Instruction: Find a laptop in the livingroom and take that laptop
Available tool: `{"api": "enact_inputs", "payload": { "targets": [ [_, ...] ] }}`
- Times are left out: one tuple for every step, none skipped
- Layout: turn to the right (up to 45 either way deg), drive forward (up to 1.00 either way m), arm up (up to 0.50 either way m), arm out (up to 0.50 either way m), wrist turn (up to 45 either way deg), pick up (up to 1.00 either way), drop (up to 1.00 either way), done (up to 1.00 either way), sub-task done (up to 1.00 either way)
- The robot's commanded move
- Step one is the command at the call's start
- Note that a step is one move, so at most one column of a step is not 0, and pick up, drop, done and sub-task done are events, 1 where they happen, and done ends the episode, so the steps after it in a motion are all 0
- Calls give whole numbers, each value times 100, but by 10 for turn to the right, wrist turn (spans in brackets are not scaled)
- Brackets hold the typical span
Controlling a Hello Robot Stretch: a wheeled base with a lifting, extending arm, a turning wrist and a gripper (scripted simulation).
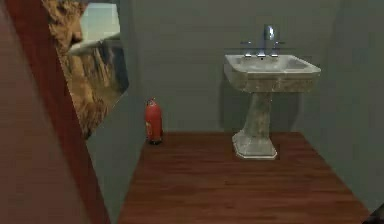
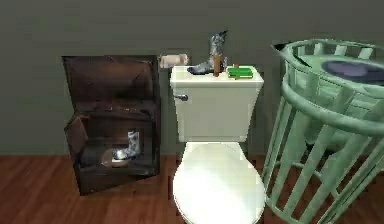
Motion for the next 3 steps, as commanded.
{"api": "enact_inputs", "payload": {
  "targets": [
    [-450, 0, 0, 0, 0, 0, 0, 0, 0],
    [0, 5, 0, 0, 0, 0, 0, 0, 0],
    [-450, 0, 0, 0, 0, 0, 0, 0, 0]
  ]
}}
